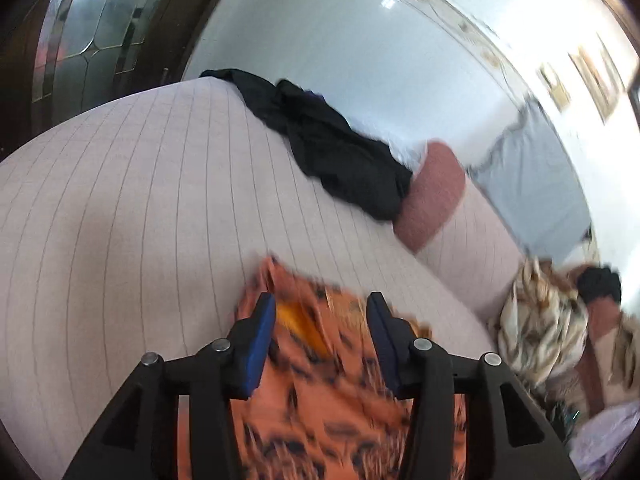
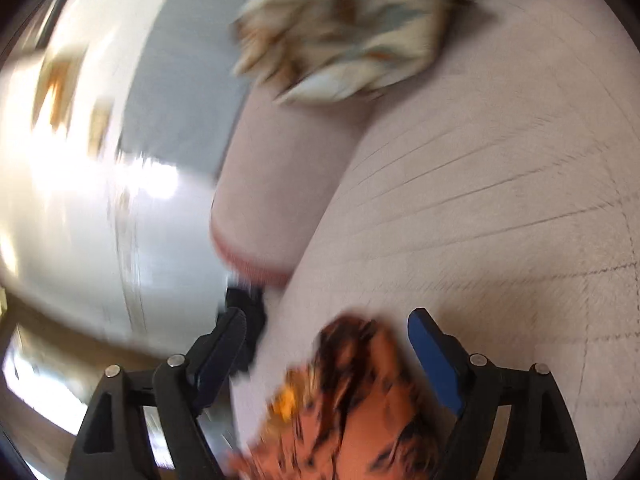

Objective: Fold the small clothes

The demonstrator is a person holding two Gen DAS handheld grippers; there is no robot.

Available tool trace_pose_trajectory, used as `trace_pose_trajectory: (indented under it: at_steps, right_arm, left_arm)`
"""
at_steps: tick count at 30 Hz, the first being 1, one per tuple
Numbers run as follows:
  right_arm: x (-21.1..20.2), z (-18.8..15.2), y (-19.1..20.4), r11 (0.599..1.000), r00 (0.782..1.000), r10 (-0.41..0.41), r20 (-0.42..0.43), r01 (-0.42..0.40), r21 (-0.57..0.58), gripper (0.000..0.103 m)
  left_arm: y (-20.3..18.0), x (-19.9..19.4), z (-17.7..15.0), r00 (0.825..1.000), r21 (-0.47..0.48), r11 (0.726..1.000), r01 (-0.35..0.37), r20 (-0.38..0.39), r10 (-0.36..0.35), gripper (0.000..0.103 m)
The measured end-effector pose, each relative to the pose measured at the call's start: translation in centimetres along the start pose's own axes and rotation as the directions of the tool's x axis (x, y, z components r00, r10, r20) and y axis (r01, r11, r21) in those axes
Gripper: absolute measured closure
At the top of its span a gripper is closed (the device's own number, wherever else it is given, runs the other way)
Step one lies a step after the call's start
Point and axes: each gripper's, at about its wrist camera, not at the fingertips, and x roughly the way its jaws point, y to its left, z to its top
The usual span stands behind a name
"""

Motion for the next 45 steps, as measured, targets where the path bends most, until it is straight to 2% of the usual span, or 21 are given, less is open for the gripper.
trace_pose_trajectory:
  at_steps: [3, 5, 7, 9, 11, 14, 16, 18, 22, 24, 27, 29, 31, 33, 36, 38, 39, 40, 41, 43, 45]
  right_arm:
    - [1.5, -4.3, 4.8, 0.970, 0.983, -0.085, -0.164, 0.044, -0.240, 0.039]
    - [3.2, -8.4, 7.5, 0.924, 0.952, -0.150, -0.266, 0.039, -0.381, 0.049]
    - [5.1, -13.2, 9.9, 0.859, 0.914, -0.224, -0.339, 0.021, -0.511, 0.059]
    - [6.7, -16.6, 11.3, 0.821, 0.891, -0.258, -0.374, -0.002, -0.571, 0.064]
    - [8.6, -19.5, 12.1, 0.807, 0.866, -0.277, -0.417, -0.026, -0.590, 0.064]
    - [11.2, -21.9, 12.6, 0.779, 0.838, -0.333, -0.432, -0.013, -0.627, 0.064]
    - [12.7, -22.4, 12.8, 0.762, 0.841, -0.364, -0.401, 0.021, -0.647, 0.064]
    - [14.3, -21.8, 13.6, 0.742, 0.865, -0.371, -0.339, 0.057, -0.668, 0.064]
    - [18.6, -18.5, 15.0, 0.710, 0.880, -0.422, -0.220, 0.170, -0.683, 0.066]
    - [19.9, -16.5, 15.7, 0.721, 0.896, -0.419, -0.149, 0.228, -0.654, 0.066]
    - [19.5, -15.2, 16.9, 0.778, 0.930, -0.341, -0.135, 0.200, -0.595, 0.065]
    - [19.0, -17.0, 18.2, 0.765, 0.939, -0.297, -0.173, 0.126, -0.631, 0.065]
    - [18.7, -19.1, 19.0, 0.729, 0.928, -0.294, -0.228, 0.064, -0.682, 0.065]
    - [18.9, -21.8, 19.5, 0.688, 0.905, -0.307, -0.296, -0.004, -0.726, 0.065]
    - [19.9, -25.3, 19.9, 0.665, 0.878, -0.302, -0.372, -0.086, -0.742, 0.065]
    - [21.5, -27.0, 20.2, 0.637, 0.865, -0.341, -0.368, -0.075, -0.767, 0.065]
    - [23.0, -27.4, 20.2, 0.628, 0.850, -0.381, -0.364, -0.051, -0.776, 0.065]
    - [24.5, -27.4, 20.1, 0.631, 0.837, -0.413, -0.360, -0.022, -0.776, 0.065]
    - [26.1, -27.0, 20.1, 0.641, 0.833, -0.431, -0.346, 0.012, -0.768, 0.065]
    - [27.8, -26.0, 20.5, 0.655, 0.843, -0.431, -0.322, 0.047, -0.754, 0.065]
    - [29.8, -24.2, 20.5, 0.707, 0.844, -0.420, -0.333, 0.074, -0.703, 0.065]
  left_arm:
    - [-1.1, -0.1, -3.6, 0.996, 0.056, 0.995, -0.078, -0.044, 0.081, 0.053]
    - [-1.0, 0.8, -5.3, 0.987, 0.076, 0.990, -0.119, -0.102, 0.126, 0.053]
    - [-0.5, 2.3, -6.3, 0.968, 0.080, 0.986, -0.148, -0.191, 0.161, 0.053]
    - [-0.2, 2.4, -6.5, 0.964, 0.099, 0.983, -0.154, -0.205, 0.171, 0.053]
    - [-0.3, 2.5, -6.6, 0.959, 0.137, 0.978, -0.157, -0.215, 0.184, 0.053]
    - [-0.7, 2.8, -6.7, 0.956, 0.189, 0.969, -0.158, -0.216, 0.198, 0.053]
    - [-1.0, 2.9, -6.6, 0.954, 0.216, 0.963, -0.158, -0.218, 0.206, 0.053]
    - [-0.7, 3.0, -6.2, 0.956, 0.204, 0.969, -0.141, -0.225, 0.187, 0.053]
    - [0.4, 3.6, -4.6, 0.961, 0.151, 0.979, -0.136, -0.219, 0.167, 0.053]
    - [0.9, 3.3, -4.1, 0.962, 0.139, 0.979, -0.150, -0.208, 0.177, 0.053]
    - [1.5, 3.0, -3.5, 0.961, 0.130, 0.976, -0.174, -0.194, 0.197, 0.053]
    - [1.8, 2.8, -3.4, 0.959, 0.122, 0.976, -0.179, -0.199, 0.201, 0.053]
    - [2.0, 2.6, -3.3, 0.957, 0.117, 0.975, -0.189, -0.200, 0.210, 0.053]
    - [2.2, 2.1, -3.3, 0.957, 0.118, 0.974, -0.192, -0.198, 0.213, 0.053]
    - [2.5, 1.7, -3.5, 0.953, 0.136, 0.969, -0.207, -0.197, 0.231, 0.053]
    - [2.7, 1.7, -3.7, 0.950, 0.138, 0.968, -0.209, -0.206, 0.235, 0.053]
    - [2.8, 1.8, -3.7, 0.948, 0.137, 0.968, -0.212, -0.212, 0.238, 0.053]
    - [2.8, 1.8, -3.8, 0.947, 0.138, 0.967, -0.213, -0.216, 0.239, 0.053]
    - [2.8, 1.9, -3.9, 0.945, 0.144, 0.966, -0.214, -0.220, 0.242, 0.053]
    - [2.8, 2.1, -3.9, 0.942, 0.155, 0.963, -0.220, -0.223, 0.251, 0.053]
    - [2.5, 2.3, -3.8, 0.940, 0.167, 0.960, -0.224, -0.222, 0.258, 0.053]
